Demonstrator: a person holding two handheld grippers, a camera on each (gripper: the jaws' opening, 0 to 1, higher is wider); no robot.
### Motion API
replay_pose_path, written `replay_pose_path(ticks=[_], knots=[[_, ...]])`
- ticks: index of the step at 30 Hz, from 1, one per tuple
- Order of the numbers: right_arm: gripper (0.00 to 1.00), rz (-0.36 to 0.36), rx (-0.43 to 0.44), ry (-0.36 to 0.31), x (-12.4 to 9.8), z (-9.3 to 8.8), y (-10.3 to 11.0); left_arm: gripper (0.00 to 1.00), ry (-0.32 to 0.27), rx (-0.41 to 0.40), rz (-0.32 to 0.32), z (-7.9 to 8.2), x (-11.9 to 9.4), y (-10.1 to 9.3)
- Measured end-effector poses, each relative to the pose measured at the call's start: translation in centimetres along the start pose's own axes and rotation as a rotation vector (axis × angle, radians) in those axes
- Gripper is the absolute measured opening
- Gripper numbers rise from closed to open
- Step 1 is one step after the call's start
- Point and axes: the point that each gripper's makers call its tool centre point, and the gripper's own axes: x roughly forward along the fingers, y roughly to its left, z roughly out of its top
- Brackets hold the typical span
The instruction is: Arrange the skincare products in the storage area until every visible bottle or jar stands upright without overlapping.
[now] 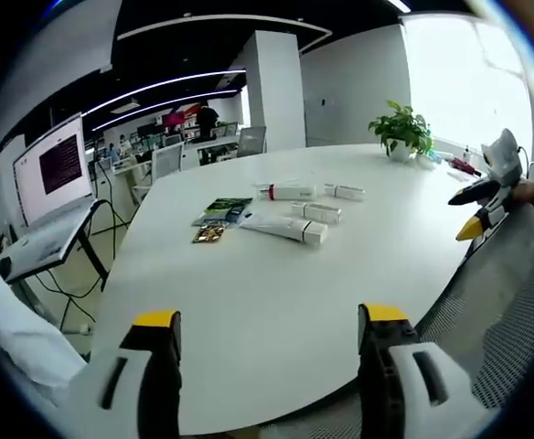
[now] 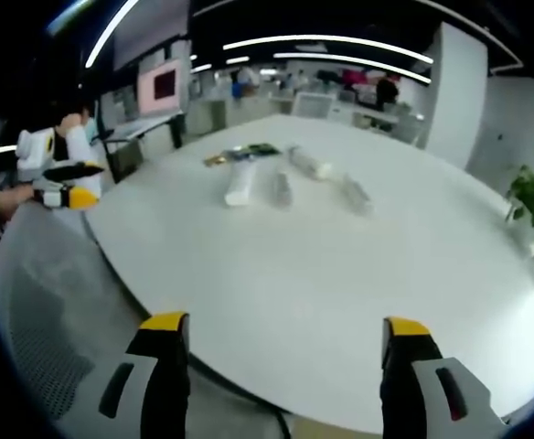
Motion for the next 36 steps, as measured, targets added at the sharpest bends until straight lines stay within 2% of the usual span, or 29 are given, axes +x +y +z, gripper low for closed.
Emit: replay_pose_path(ticks=[9,17,22,27,33,36], knots=[[0.9,0.0,-0.007,0.02,0.1,-0.3,0.1,0.75,0.0,0.002,-0.006,0.0,0.1,-0.1],[0.94,0.02,0.031,0.02,0.0,-0.1,0.3,0.75,0.001,0.003,-0.001,0.0,0.0,0.0],[0.89,0.035,0.005,0.049,0.1,0.0,0.1,0.74,0.002,0.005,0.001,-0.1,0.1,0.2],[0.88,0.047,0.002,0.029,0.0,1.8,-0.5,0.74,-0.001,0.003,0.009,-0.1,0.1,0.4],[0.87,0.058,-0.021,-0.021,0.5,5.8,-0.8,0.74,0.0,0.002,0.014,0.0,0.0,0.5],[0.88,0.075,-0.032,-0.033,1.2,7.2,-0.5,0.74,0.02,0.051,0.02,-0.3,0.1,0.4]])
